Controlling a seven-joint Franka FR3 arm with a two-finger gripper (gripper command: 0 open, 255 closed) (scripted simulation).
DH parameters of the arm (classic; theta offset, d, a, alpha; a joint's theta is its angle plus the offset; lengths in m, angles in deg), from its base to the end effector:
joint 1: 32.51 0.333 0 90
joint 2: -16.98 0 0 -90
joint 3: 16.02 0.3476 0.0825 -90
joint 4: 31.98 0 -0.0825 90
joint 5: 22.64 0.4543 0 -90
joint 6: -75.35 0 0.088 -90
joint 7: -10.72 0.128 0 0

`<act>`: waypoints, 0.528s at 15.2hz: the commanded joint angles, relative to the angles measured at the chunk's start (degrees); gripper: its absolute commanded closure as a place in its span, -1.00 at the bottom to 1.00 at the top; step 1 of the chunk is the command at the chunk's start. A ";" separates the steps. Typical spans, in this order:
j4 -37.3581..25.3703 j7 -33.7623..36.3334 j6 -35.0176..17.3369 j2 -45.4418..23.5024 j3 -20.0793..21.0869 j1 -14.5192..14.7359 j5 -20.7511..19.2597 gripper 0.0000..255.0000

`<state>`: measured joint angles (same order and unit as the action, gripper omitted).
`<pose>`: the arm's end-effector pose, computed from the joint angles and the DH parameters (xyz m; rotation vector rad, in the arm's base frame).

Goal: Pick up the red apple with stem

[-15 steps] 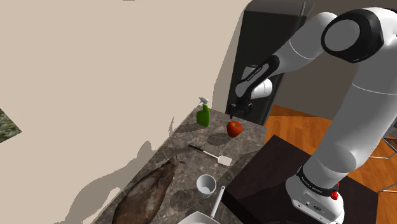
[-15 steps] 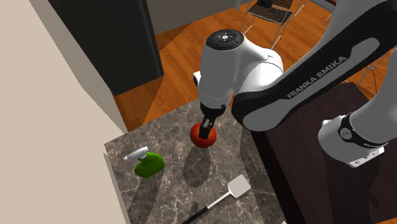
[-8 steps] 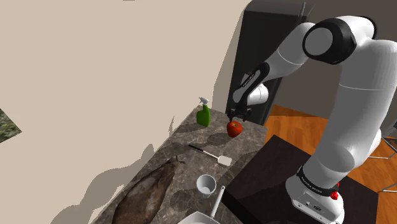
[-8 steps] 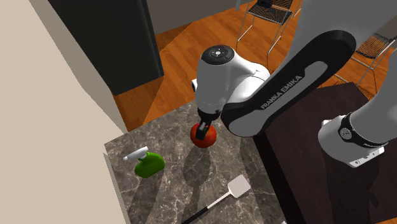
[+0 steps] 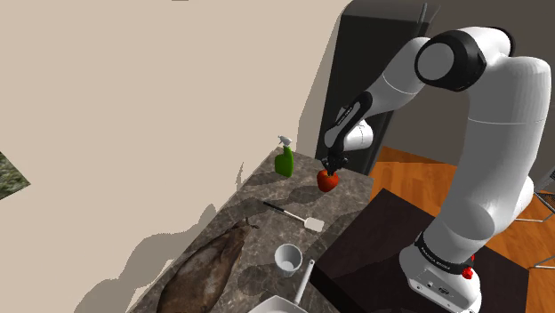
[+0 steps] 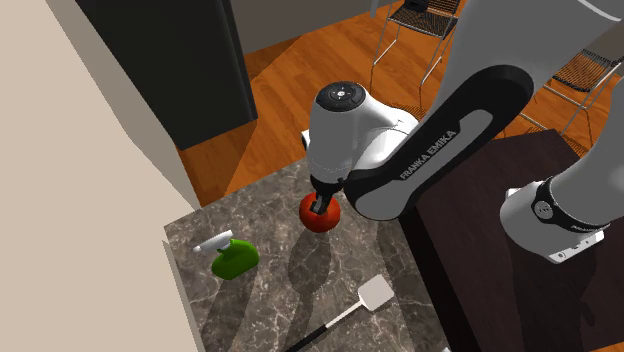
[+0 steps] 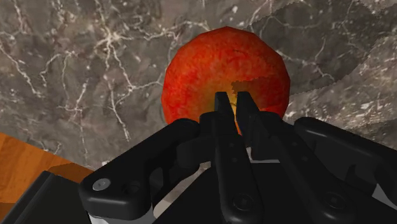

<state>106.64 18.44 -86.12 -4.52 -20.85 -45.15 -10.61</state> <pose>0.4985 -0.1705 0.1018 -2.9517 0.9645 -0.0477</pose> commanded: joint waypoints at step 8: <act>0.30 0.57 1.34 1.64 -0.55 0.46 -0.62 1.00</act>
<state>106.84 18.85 -85.25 -3.46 -21.21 -44.82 -11.02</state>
